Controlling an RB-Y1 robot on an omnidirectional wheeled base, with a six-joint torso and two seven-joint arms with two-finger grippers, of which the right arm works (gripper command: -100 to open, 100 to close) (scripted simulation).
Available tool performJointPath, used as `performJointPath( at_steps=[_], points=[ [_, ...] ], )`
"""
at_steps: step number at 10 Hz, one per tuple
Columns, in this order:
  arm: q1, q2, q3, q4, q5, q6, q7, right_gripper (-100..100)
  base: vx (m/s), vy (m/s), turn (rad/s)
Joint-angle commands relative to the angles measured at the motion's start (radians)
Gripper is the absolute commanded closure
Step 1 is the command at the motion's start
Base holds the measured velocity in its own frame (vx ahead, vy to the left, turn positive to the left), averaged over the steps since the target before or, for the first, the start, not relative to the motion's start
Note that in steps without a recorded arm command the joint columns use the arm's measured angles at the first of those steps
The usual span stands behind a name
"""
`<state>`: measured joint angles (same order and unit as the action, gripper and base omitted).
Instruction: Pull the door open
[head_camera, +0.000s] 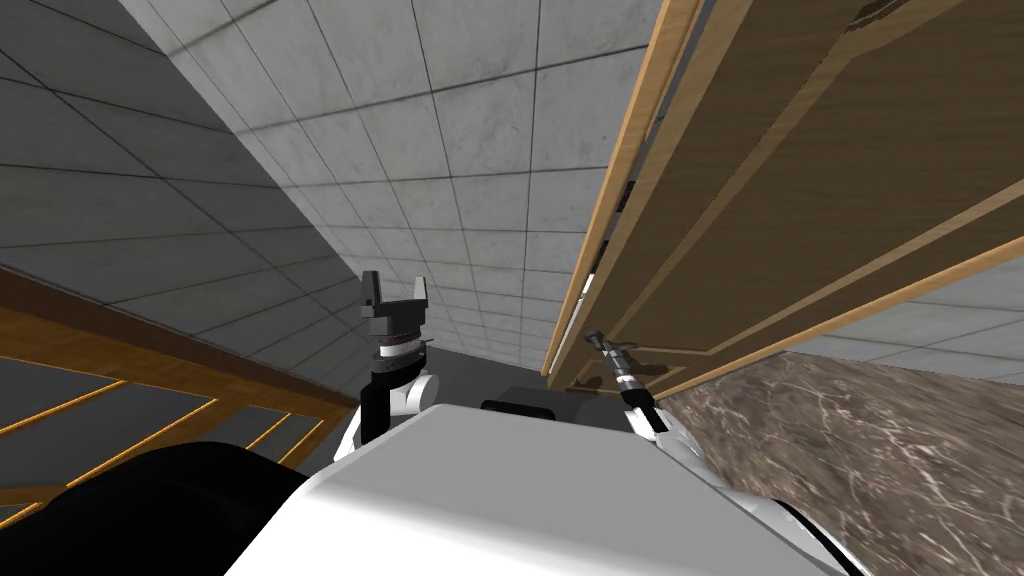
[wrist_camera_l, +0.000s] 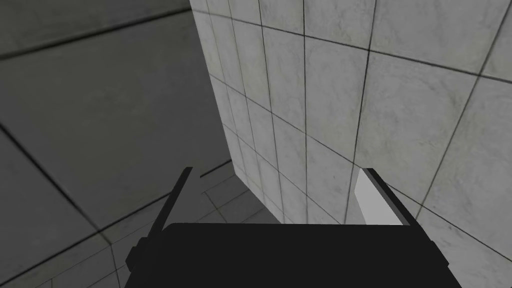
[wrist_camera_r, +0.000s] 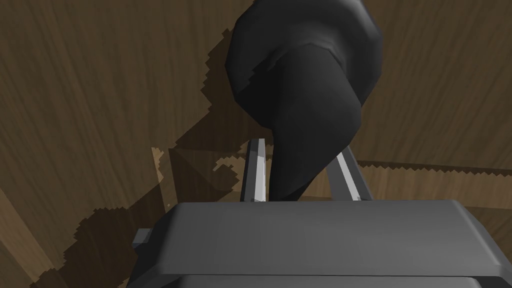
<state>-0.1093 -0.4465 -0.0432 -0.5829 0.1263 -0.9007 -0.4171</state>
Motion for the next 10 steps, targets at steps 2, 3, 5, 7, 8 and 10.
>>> performJointPath(
  at_steps=[2, 3, 5, 7, 8, 10],
  points=[
    [0.014, -0.025, 0.014, 0.007, 0.012, -0.042, -0.033, 100, -0.197, -0.092, 0.125],
    [0.023, -0.035, 0.02, 0.007, 0.017, -0.057, -0.046, 100, -0.175, -0.074, 0.102],
    [0.037, -0.04, 0.025, 0.017, 0.023, -0.081, -0.056, 100, -0.104, -0.041, 0.086],
    [0.05, -0.055, 0.028, 0.025, 0.028, -0.114, -0.069, 100, -0.2, -0.107, 0.147],
    [0.054, -0.06, 0.029, 0.029, 0.031, -0.126, -0.074, 100, -0.161, -0.082, 0.131],
    [0.064, -0.07, 0.031, 0.035, 0.035, -0.15, -0.084, 100, -0.108, -0.042, 0.068]
  ],
)
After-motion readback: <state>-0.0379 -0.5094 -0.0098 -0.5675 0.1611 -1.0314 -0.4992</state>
